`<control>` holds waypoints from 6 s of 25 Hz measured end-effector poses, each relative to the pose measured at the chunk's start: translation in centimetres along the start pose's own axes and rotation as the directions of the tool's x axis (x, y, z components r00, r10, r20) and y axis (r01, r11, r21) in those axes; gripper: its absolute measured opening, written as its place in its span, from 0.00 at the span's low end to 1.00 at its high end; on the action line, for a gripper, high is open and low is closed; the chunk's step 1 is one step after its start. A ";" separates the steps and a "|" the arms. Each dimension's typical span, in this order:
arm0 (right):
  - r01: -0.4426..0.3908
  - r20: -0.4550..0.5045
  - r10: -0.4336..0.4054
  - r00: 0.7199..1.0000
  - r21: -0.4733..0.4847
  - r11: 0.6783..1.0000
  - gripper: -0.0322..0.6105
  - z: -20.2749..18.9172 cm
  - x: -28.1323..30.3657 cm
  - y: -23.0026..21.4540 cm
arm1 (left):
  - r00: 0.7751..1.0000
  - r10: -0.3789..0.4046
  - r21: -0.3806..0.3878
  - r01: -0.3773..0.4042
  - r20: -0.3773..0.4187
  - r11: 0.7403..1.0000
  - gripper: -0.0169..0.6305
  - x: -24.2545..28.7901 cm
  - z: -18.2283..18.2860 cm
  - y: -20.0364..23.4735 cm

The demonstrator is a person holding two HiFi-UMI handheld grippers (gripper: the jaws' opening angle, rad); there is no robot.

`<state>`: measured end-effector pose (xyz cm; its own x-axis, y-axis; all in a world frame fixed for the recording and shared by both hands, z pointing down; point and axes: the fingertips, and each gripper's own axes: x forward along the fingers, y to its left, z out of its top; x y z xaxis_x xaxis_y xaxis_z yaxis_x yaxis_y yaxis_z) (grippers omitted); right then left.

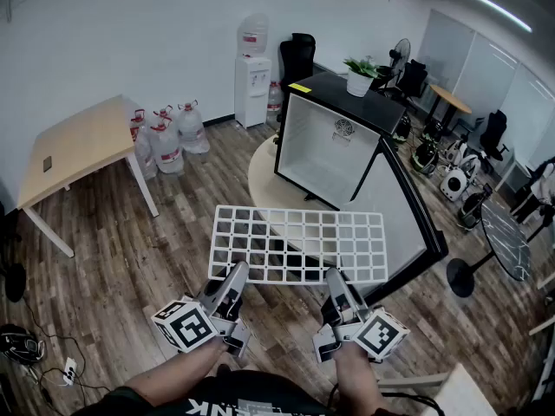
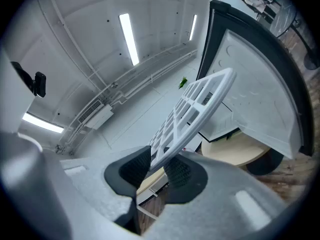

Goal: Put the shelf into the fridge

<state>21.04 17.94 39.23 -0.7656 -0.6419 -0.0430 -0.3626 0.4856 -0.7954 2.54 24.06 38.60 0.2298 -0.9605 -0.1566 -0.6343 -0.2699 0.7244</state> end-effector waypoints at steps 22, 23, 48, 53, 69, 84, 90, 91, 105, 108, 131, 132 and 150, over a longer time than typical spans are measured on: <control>-0.053 0.033 0.056 0.998 -0.071 0.996 0.19 -1.2 0.5 2.3 | 0.999 -0.040 -0.026 0.039 -0.011 0.999 0.17 -1.4 1.7 0.6; -0.043 0.036 0.045 0.998 -0.049 0.998 0.19 -1.5 0.6 2.1 | 0.999 -0.044 -0.027 0.044 -0.012 0.999 0.17 -1.5 1.9 0.8; -0.007 0.022 0.011 1.000 -0.153 0.988 0.25 -3.9 9.1 2.7 | 0.996 -0.089 -0.058 0.089 0.004 0.994 0.14 -0.8 8.8 8.1; 0.015 0.016 -0.013 1.000 -0.124 0.992 0.25 -2.5 12.1 0.1 | 0.998 -0.067 -0.044 0.068 0.006 0.997 0.14 2.3 9.6 9.9; -0.080 0.004 0.083 0.997 -0.213 0.974 0.25 7.0 23.5 -4.3 | 0.997 -0.048 -0.049 0.045 -0.053 0.998 0.15 17.6 11.5 14.4; -0.026 0.032 0.032 0.999 -0.185 0.982 0.25 14.3 27.5 -10.7 | 0.989 -0.050 -0.053 0.043 -0.137 0.998 0.15 28.8 10.4 15.6; 0.012 0.061 -0.002 0.998 -0.166 0.986 0.25 15.5 28.8 -12.6 | 0.982 -0.062 -0.067 0.051 -0.181 0.996 0.15 32.0 10.0 16.8; 0.021 0.069 -0.010 0.998 -0.166 0.986 0.25 15.5 29.0 -12.9 | 0.980 -0.062 -0.073 0.049 -0.191 0.996 0.15 32.3 9.9 17.3; 0.306 0.233 -0.274 0.933 -0.115 0.945 0.25 16.7 30.8 -16.6 | 0.901 -0.219 -0.158 0.171 -0.375 0.973 0.15 40.4 10.1 21.1; 0.323 0.259 -0.292 0.921 -0.088 0.942 0.25 16.6 31.5 -17.1 | 0.882 -0.245 -0.179 0.187 -0.403 0.966 0.15 41.7 10.2 21.7; 0.298 0.417 -0.344 0.841 0.175 0.939 0.25 17.2 33.4 -19.6 | 0.750 -0.352 -0.253 0.250 -0.560 0.935 0.15 47.4 7.5 23.5; 0.300 0.412 -0.346 0.843 0.173 0.938 0.25 17.4 33.3 -19.7 | 0.752 -0.348 -0.253 0.244 -0.561 0.936 0.15 47.4 7.4 23.4; 0.255 0.365 -0.299 0.882 0.166 0.953 0.25 19.2 33.4 -21.2 | 0.778 -0.303 -0.253 0.191 -0.550 0.948 0.15 48.7 5.9 23.0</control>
<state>13.36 -25.19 43.10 -0.3727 -0.9277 -0.0201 -0.4525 0.2006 -0.8689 -5.20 -29.33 43.67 0.7775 -0.6283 0.0278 -0.3710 -0.4226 0.8269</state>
